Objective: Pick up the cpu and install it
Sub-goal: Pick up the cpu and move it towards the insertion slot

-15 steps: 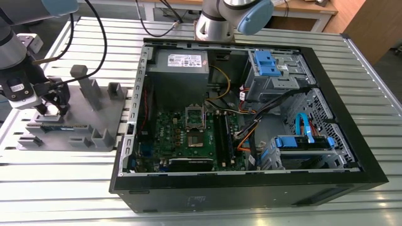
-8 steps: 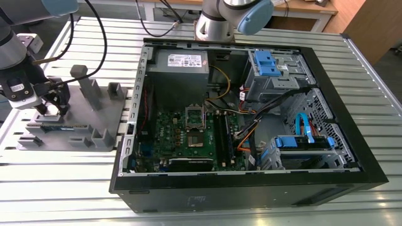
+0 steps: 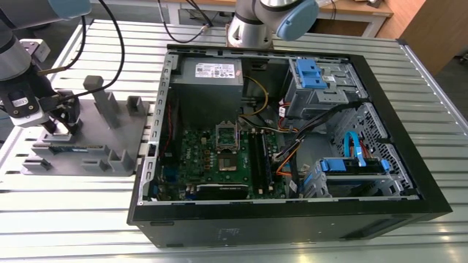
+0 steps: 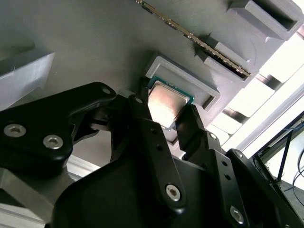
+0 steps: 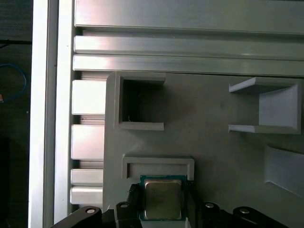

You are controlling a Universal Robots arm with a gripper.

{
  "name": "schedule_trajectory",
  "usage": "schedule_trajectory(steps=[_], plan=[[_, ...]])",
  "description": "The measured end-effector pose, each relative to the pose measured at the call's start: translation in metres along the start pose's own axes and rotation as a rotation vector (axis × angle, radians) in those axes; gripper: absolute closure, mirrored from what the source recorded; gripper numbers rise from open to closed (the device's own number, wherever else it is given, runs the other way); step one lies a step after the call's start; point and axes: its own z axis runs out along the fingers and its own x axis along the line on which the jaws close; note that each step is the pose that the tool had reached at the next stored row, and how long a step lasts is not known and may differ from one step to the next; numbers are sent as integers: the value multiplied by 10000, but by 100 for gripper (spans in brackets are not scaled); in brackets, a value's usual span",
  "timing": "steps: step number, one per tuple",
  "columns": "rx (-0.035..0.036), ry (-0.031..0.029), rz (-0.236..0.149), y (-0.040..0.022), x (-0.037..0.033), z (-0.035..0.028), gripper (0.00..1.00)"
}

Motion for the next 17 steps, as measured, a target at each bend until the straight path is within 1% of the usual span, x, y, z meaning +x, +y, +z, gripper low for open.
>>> schedule_trajectory(steps=[12,17], plan=[[-1,-1,0,0,0,1,53],[-3,0,1,1,-1,-40,53]])
